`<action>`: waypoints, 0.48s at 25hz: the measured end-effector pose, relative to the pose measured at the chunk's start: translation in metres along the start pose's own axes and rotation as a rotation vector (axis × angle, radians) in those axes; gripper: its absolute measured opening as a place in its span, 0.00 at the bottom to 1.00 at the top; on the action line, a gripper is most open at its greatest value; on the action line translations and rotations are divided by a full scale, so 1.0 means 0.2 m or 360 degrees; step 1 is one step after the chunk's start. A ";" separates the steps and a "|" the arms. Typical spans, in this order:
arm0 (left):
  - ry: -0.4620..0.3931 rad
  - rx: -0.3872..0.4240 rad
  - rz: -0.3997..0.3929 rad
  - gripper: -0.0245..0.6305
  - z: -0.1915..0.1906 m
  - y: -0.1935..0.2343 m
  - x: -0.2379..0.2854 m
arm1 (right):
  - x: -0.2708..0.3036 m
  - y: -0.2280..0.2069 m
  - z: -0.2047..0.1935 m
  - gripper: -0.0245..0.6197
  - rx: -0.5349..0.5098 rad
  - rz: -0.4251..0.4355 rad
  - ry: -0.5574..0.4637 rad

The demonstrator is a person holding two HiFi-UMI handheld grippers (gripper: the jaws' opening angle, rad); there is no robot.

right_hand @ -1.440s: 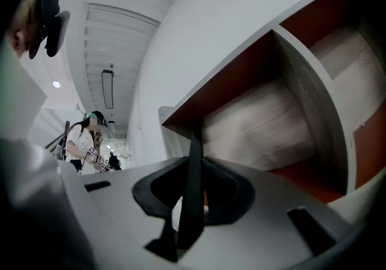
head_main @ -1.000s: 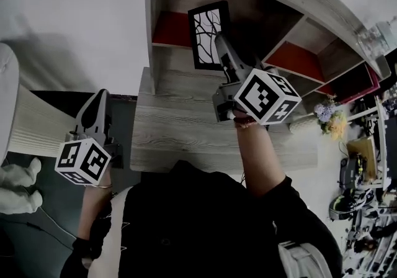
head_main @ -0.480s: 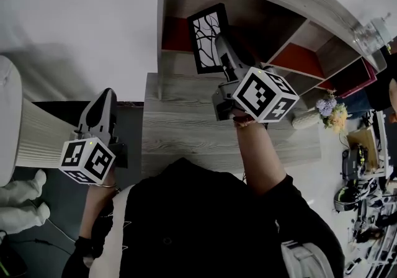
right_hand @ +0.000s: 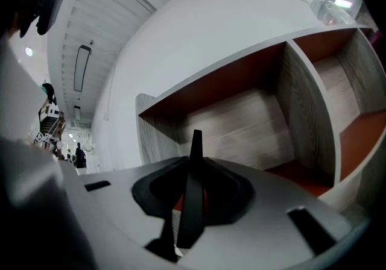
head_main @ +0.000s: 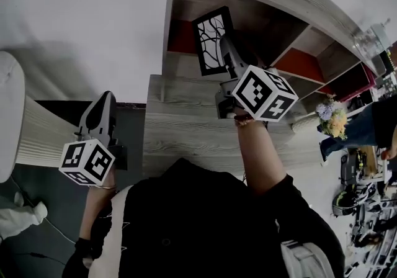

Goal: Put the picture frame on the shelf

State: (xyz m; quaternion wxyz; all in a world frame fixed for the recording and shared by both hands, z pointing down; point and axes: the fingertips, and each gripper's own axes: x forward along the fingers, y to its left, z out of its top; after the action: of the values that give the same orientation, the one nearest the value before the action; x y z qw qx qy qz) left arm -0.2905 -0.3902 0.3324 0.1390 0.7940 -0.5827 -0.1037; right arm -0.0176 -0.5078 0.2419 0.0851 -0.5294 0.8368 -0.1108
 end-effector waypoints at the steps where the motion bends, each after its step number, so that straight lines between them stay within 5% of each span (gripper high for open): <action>1: 0.0000 0.0000 -0.0001 0.06 0.00 0.00 0.00 | 0.00 -0.01 0.00 0.16 0.0014 -0.0014 0.0003; 5: 0.0005 -0.0015 -0.0015 0.06 0.00 -0.02 0.01 | -0.01 -0.07 -0.03 0.16 0.0156 -0.0060 0.0024; 12: 0.0009 -0.0021 -0.0035 0.06 0.00 -0.05 0.02 | 0.02 -0.17 -0.10 0.16 0.0714 -0.0101 0.0057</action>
State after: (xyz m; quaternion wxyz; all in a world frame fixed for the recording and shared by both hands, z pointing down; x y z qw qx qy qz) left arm -0.2799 -0.3910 0.3290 0.1449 0.7996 -0.5729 -0.1069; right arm 0.0055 -0.5238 0.2698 0.1823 -0.5211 0.7756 -0.3061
